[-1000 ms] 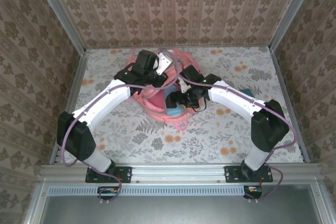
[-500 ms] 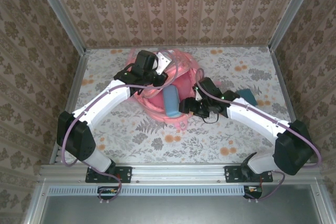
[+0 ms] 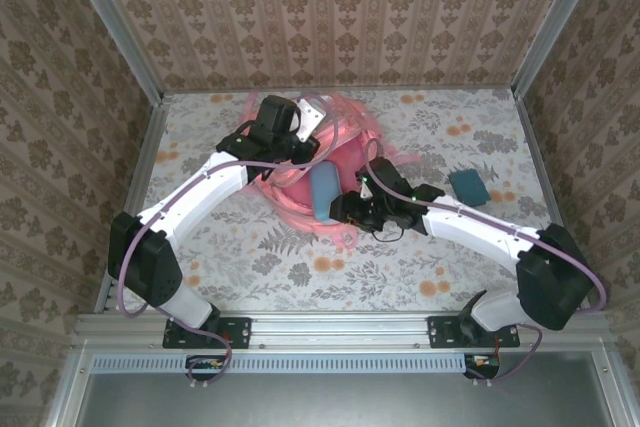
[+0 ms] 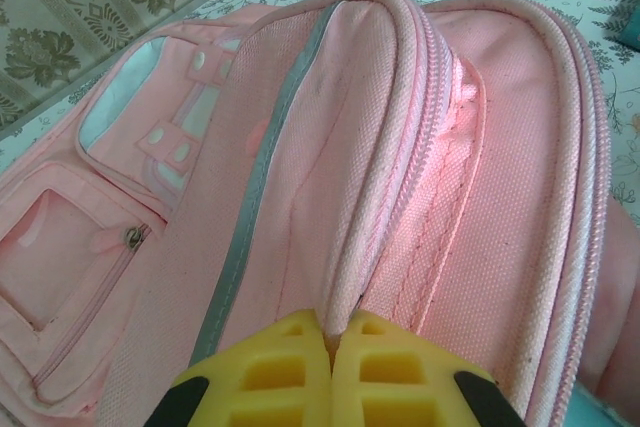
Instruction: Pack the student bag
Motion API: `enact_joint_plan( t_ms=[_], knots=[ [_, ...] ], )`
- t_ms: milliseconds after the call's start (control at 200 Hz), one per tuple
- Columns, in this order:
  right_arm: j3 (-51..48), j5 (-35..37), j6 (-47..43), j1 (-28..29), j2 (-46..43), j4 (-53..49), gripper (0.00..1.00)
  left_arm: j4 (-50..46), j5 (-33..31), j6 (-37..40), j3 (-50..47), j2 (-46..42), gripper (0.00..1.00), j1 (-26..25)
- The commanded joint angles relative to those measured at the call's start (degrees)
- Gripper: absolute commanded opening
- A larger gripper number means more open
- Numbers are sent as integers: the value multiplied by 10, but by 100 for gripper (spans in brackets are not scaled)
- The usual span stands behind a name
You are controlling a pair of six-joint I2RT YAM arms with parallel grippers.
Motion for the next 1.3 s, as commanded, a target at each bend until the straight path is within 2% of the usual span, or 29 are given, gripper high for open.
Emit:
enact_joint_plan(
  t_ms=[0, 135, 405, 570, 750, 955, 1080, 1300],
  knots=[
    [17, 30, 14, -4, 28, 26, 45, 56, 20, -20, 21, -19, 0, 2],
    [44, 39, 2, -26, 63, 23, 39, 52, 23, -20, 19, -26, 0, 3],
    [90, 50, -16, -58, 112, 32, 37, 55, 28, -30, 8, -37, 0, 3],
    [125, 56, -18, -60, 149, 37, 33, 61, 33, -40, 7, -36, 0, 4],
    [142, 74, -13, -62, 179, 87, 32, 75, 51, -58, 2, -35, 0, 7],
    [162, 24, 13, -62, 232, 168, 31, 94, 80, -88, 3, -26, 0, 11],
    [161, -7, 14, -63, 233, 213, 31, 103, 97, -99, 4, -23, 0, 13],
    [95, 3, 30, -91, 180, 246, 37, 113, 104, -112, -1, -28, 0, 17]
  ],
)
